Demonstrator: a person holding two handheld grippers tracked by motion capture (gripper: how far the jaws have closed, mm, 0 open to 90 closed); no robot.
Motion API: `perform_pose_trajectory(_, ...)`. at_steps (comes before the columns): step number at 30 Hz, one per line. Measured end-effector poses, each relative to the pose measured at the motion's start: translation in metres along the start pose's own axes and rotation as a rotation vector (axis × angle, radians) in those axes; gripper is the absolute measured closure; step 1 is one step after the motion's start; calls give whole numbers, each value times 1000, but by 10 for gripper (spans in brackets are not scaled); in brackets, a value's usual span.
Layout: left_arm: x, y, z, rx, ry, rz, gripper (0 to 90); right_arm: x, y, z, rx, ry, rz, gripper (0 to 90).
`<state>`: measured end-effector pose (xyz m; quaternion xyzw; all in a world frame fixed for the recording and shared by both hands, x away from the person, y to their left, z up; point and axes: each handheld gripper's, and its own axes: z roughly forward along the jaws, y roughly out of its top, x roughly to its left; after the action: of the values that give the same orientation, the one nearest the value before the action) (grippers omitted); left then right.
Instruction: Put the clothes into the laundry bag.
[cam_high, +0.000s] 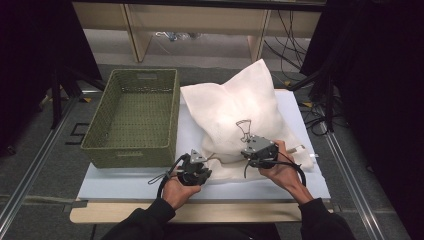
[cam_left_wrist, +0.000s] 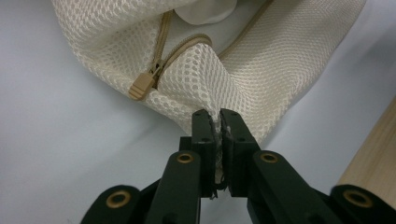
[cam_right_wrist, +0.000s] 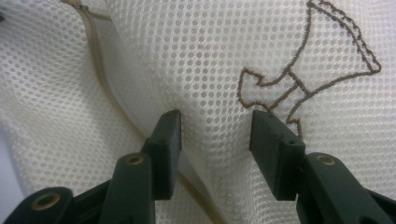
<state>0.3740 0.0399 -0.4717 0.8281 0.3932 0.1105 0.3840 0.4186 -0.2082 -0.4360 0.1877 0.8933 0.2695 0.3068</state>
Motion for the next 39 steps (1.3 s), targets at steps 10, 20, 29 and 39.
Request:
perform_pose_trajectory(10, 3, -1, 1, -7, -22, -18, 797, -8, -1, 4, 28, 63, -12, 890)
perform_pose_trajectory(20, 13, -5, 4, 81, -55, -145, 448, -27, -4, -19, -36, 52, 35, 896)
perform_pose_trajectory(29, 9, 0, 17, 68, -105, -180, 499, -27, -5, -22, -39, 64, 48, 895)
perform_pose_trajectory(39, 8, 1, 25, 18, -167, -229, 462, -27, -6, -21, -33, 82, 57, 891)
